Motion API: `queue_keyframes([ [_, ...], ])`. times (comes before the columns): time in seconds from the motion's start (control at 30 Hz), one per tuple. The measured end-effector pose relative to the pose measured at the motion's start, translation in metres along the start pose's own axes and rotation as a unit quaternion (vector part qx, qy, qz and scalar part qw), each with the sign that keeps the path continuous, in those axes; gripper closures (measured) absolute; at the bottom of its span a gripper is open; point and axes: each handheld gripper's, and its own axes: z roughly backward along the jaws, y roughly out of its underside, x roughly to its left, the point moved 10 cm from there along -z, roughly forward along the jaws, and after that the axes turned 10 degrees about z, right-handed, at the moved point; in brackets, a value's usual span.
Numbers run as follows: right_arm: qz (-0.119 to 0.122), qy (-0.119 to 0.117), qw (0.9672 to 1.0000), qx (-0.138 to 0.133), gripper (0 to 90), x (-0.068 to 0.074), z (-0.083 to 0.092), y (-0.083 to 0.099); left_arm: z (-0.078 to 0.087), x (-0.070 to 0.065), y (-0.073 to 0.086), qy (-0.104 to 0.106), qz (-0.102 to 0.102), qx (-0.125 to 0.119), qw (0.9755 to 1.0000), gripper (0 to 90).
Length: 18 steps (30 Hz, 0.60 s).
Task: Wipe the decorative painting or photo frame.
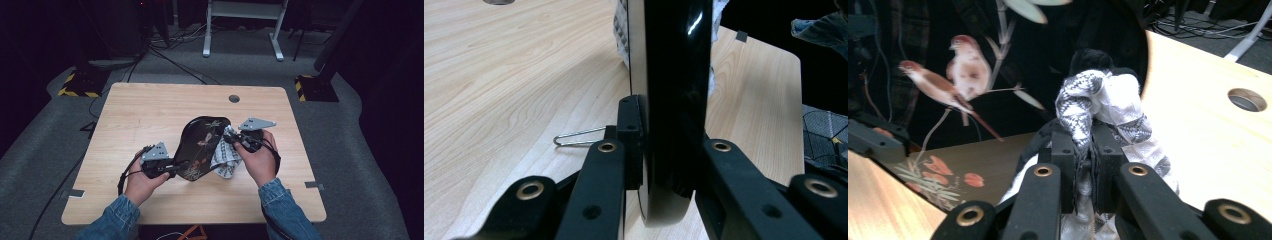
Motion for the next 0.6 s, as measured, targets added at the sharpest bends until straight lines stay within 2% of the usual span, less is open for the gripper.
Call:
queue_keyframes([
  [0.13, 0.015, -0.007, 0.9999, 0.002, 84.4, 0.010, -0.002, -0.004, 0.000, 0.000, 0.000, 0.000, 0.001, 0.000, 1.0000, 78.9],
  [0.17, 0.021, -0.014, 0.9997, -0.001, 84.4, 0.018, -0.004, -0.008, 0.000, 0.000, 0.000, -0.002, 0.000, 0.000, 1.0000, 78.9],
  [0.23, 0.023, -0.016, 0.9996, -0.001, 84.4, 0.020, -0.004, -0.009, 0.000, 0.000, 0.000, -0.002, 0.000, -0.001, 1.0000, 78.9],
  [0.27, 0.029, -0.022, 0.9993, -0.002, 84.2, 0.027, -0.005, -0.012, 0.000, 0.000, 0.000, -0.002, 0.001, 0.000, 1.0000, 78.9],
  [0.43, 0.043, -0.040, 0.9983, -0.003, 84.1, 0.044, -0.008, -0.017, 0.000, 0.000, 0.000, -0.003, 0.000, 0.000, 1.0000, 79.0],
  [0.6, 0.057, -0.051, 0.9971, -0.001, 84.1, 0.057, -0.011, -0.021, 0.000, 0.000, 0.000, -0.004, 0.000, 0.001, 1.0000, 79.2],
])
